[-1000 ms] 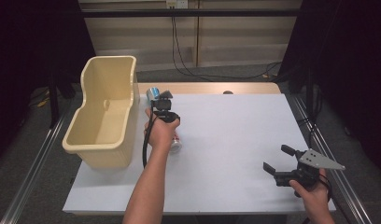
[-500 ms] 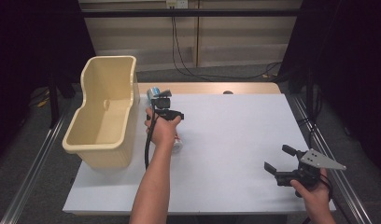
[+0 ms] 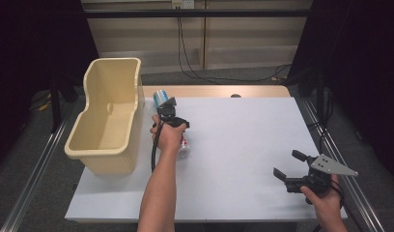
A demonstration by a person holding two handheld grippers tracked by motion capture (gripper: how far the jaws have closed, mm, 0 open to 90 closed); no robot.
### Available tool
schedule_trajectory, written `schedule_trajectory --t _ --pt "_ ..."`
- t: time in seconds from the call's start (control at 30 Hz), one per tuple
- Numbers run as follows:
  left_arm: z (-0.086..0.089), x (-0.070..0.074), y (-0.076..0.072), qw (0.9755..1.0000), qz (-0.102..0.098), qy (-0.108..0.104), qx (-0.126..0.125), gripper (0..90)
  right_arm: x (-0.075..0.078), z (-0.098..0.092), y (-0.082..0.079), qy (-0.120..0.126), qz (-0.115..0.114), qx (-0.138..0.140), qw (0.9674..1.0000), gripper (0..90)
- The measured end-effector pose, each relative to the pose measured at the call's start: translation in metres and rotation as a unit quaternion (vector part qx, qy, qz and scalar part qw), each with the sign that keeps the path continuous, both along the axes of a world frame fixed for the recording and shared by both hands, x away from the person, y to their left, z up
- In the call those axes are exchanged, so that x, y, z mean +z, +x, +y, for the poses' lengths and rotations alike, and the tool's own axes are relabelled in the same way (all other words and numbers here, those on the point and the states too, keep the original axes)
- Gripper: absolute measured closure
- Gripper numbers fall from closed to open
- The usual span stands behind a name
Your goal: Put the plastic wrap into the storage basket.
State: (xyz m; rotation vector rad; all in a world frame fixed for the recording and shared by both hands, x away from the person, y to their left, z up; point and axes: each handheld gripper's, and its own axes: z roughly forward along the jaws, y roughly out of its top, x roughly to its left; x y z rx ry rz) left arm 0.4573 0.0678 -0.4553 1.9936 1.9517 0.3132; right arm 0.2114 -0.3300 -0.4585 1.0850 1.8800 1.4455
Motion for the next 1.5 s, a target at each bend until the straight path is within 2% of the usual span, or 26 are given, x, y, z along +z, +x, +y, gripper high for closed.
schedule_trajectory --t 0.07,0.1,0.13,0.17,0.23,0.27,0.33,0.37,0.4,0.47,0.5,0.53,0.6,0.63,0.83,0.9,0.93,0.97,1.0,1.1,1.23,1.3,1.37,1.5 --pt "0.006 0.002 -0.006 0.9996 0.016 -0.024 0.008 25.2 0.0 0.0 0.0 0.0 0.0 0.0 1.0 0.8" --pt "0.006 0.002 -0.006 0.9996 0.016 -0.024 0.008 25.5 0.0 0.0 0.0 0.0 0.0 0.0 1.0 0.8" --pt "0.007 0.003 -0.015 0.9995 0.022 -0.017 -0.013 25.7 0.0 0.001 0.0 -0.003 -0.001 0.002 1.0 0.8" --pt "0.007 0.003 -0.015 0.9995 0.022 -0.017 -0.013 26.0 0.0 0.001 0.0 -0.003 -0.001 0.002 1.0 0.8" --pt "0.008 0.004 -0.027 0.9991 0.029 -0.021 -0.025 26.4 -0.001 0.001 -0.001 -0.005 0.001 0.001 1.0 0.8" --pt "0.011 0.006 -0.038 0.9982 0.038 -0.019 -0.043 27.0 -0.001 0.0 -0.002 -0.004 0.0 0.001 1.0 0.9" --pt "0.014 0.007 -0.049 0.9971 0.048 -0.021 -0.055 27.6 0.0 0.001 -0.002 -0.004 0.0 0.002 1.0 0.9" --pt "0.014 0.007 -0.049 0.9971 0.048 -0.021 -0.055 27.9 0.0 0.001 -0.002 -0.004 0.0 0.002 1.0 0.9" --pt "0.018 0.008 -0.056 0.9961 0.056 -0.025 -0.064 28.1 0.0 0.002 -0.003 -0.006 -0.001 0.004 1.0 0.9" --pt "0.019 0.008 -0.058 0.9958 0.054 -0.03 -0.068 27.7 0.0 0.004 -0.002 -0.008 -0.001 0.006 1.0 0.9" --pt "0.022 0.007 -0.057 0.9956 0.048 -0.037 -0.072 27.3 0.0 0.004 -0.002 -0.008 -0.001 0.007 0.9999 0.9" --pt "0.021 0.008 -0.056 0.9948 0.05 -0.03 -0.083 26.6 0.0 0.005 -0.002 -0.012 -0.002 0.007 0.9999 0.9" --pt "0.019 0.008 -0.054 0.995 0.047 -0.024 -0.085 24.8 0.0 0.006 -0.002 -0.012 -0.001 0.009 0.9999 0.9" --pt "0.017 0.008 -0.049 0.9959 0.033 -0.016 -0.083 23.5 0.0 0.006 -0.002 -0.013 -0.001 0.008 0.9999 0.9" --pt "0.014 0.008 -0.031 0.9975 0.025 -0.012 -0.066 18.7 -0.001 0.005 -0.002 -0.011 0.0 0.007 0.9999 0.9" --pt "0.015 0.006 -0.026 0.9982 0.012 -0.002 -0.06 18.7 -0.001 0.005 -0.002 -0.013 0.0 0.008 0.9999 0.9" --pt "0.015 0.004 -0.021 0.9981 0.019 -0.002 -0.059 18.6 -0.001 0.006 -0.001 -0.015 -0.001 0.009 0.9998 0.9" --pt "0.014 0.003 -0.019 0.9983 0.016 -0.005 -0.056 18.6 -0.001 0.006 -0.001 -0.014 -0.001 0.01 0.9998 0.9" --pt "0.013 0.002 -0.018 0.9984 0.013 0.0 -0.055 20.1 -0.001 0.006 -0.001 -0.014 -0.001 0.01 0.9998 0.9" --pt "0.008 -0.001 -0.017 0.9972 0.03 0.016 -0.067 24.6 -0.001 0.005 -0.001 -0.015 -0.002 0.009 0.9998 0.9" --pt "0.007 -0.002 -0.017 0.9975 0.028 0.018 -0.063 26.6 -0.001 0.004 -0.002 -0.013 -0.001 0.008 0.9999 0.9" --pt "0.007 -0.001 -0.018 0.9987 0.035 0.008 -0.036 29.3 0.0 0.004 -0.002 -0.013 -0.003 0.009 0.9999 0.9" --pt "0.01 0.0 -0.02 0.9994 0.031 -0.016 -0.002 30.6 -0.001 0.004 -0.002 -0.012 -0.002 0.009 0.9999 0.9" --pt "0.013 0.001 -0.018 0.9989 0.04 -0.025 0.004 31.4 -0.001 0.004 -0.002 -0.012 -0.002 0.01 0.9999 0.9"
